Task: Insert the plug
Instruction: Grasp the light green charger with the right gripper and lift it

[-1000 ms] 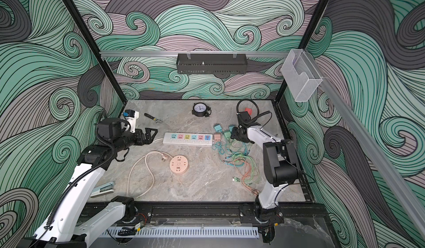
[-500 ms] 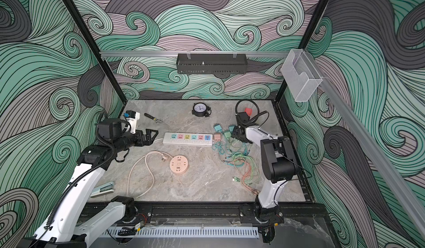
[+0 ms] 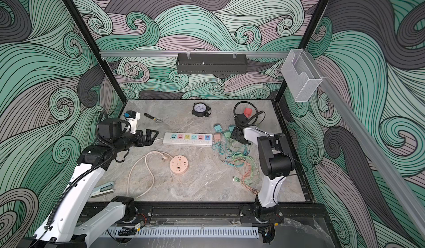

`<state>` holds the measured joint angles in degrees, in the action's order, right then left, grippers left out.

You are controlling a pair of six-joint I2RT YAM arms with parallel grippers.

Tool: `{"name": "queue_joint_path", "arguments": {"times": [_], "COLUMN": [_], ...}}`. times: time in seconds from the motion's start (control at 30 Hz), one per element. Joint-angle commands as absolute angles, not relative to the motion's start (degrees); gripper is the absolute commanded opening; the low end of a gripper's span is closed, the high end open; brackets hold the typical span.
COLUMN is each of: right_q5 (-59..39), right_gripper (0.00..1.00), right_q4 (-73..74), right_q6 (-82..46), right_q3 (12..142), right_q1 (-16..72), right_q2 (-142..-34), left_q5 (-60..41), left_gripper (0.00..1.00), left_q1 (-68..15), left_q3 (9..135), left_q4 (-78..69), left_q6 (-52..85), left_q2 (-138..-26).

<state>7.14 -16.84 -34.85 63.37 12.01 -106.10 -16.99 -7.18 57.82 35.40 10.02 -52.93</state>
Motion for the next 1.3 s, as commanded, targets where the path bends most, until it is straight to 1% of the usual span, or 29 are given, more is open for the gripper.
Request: {"name": "queue_joint_path", "arguments": {"times": [0.0, 0.37, 0.57, 0.97, 1.27], "right_q5": [8.91, 9.23, 9.9, 10.13, 5.14], "right_gripper": [0.55, 0.51, 0.44, 0.41, 0.39], "right_q4": [-16.6, -16.27, -17.09, -16.52, -15.75], "right_q6": [-36.3, -36.0, -33.91, -22.2, -14.8], "right_q3": [63.3, 63.45, 64.07, 64.42, 65.54], "right_q1": [12.3, 12.3, 12.39, 13.4, 13.45], "right_q2": [-107.04, -109.33, -108.78, -98.91, -89.24], "left_q5": [-17.82, -17.84, -18.46, -22.95, -27.41], "left_gripper": [0.99, 0.99, 0.99, 0.99, 0.99], "left_q1": [-7.38, -7.39, -7.38, -7.38, -7.34], "left_q3": [58.18, 58.1, 58.1, 59.15, 60.11], "left_q4": [36.75, 37.0, 36.91, 36.22, 33.78], "left_q6": [9.22, 8.98, 9.29, 11.74, 15.18], "left_q2": [-52.56, -52.91, -53.18, -54.26, -55.19]}}
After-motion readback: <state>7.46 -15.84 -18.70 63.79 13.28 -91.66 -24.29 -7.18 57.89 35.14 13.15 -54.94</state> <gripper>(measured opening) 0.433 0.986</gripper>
